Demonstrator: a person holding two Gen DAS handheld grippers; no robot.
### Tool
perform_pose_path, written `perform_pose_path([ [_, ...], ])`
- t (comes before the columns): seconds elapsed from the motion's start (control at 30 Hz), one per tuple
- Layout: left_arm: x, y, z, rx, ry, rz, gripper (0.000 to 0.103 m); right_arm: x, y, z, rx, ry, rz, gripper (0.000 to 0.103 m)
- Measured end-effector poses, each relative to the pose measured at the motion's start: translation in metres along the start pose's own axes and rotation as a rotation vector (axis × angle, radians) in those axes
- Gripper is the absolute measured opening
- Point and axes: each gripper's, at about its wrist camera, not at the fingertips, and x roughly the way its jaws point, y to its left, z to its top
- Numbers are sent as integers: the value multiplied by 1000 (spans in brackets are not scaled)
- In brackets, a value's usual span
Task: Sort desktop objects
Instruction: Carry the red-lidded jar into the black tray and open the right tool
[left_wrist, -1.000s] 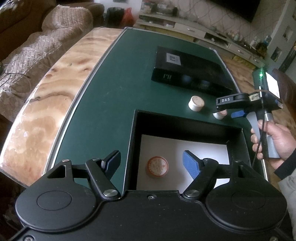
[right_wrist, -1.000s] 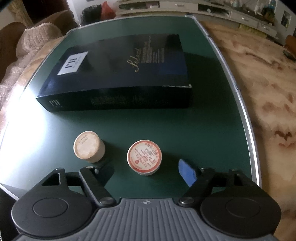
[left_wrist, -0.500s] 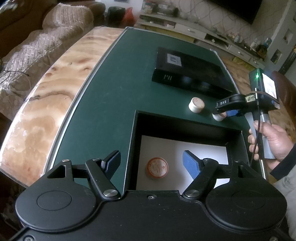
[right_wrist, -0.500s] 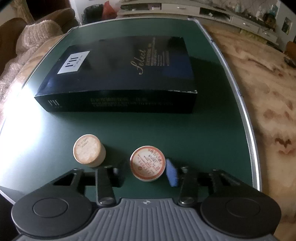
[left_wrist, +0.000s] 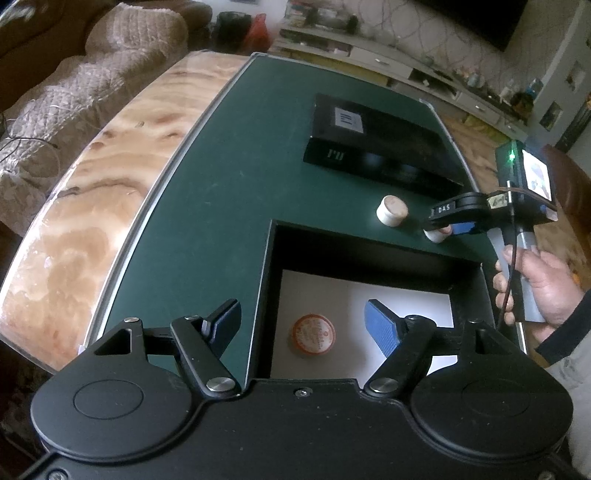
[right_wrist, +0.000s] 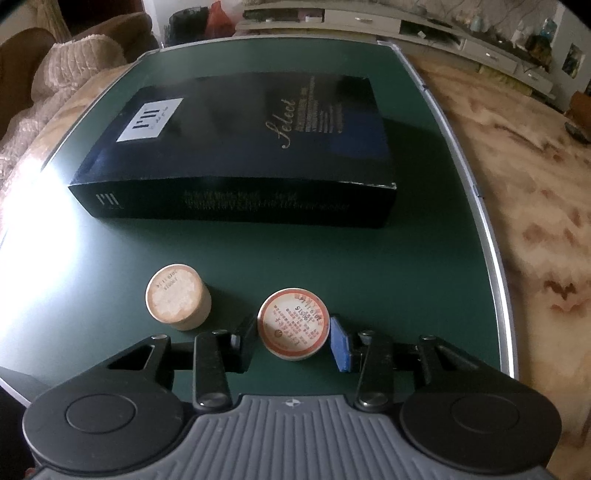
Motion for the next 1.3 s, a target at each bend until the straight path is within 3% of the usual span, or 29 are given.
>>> perform_pose_path([
  [0.4, 2, 1, 2, 5, 0, 6, 73, -20, -4, -1, -1, -48, 2, 45],
  [0.87, 11, -9, -1, 33, 6, 19, 73, -114, -3, -43, -31, -179, 88, 45],
  [1.07, 12, -7, -4, 31, 8, 23, 73, -133, 9, -71, -64, -170, 122, 45],
  [1.3, 13, -4, -5, 19, 6, 15, 73, -121, 18, -100, -80, -100, 125, 45],
])
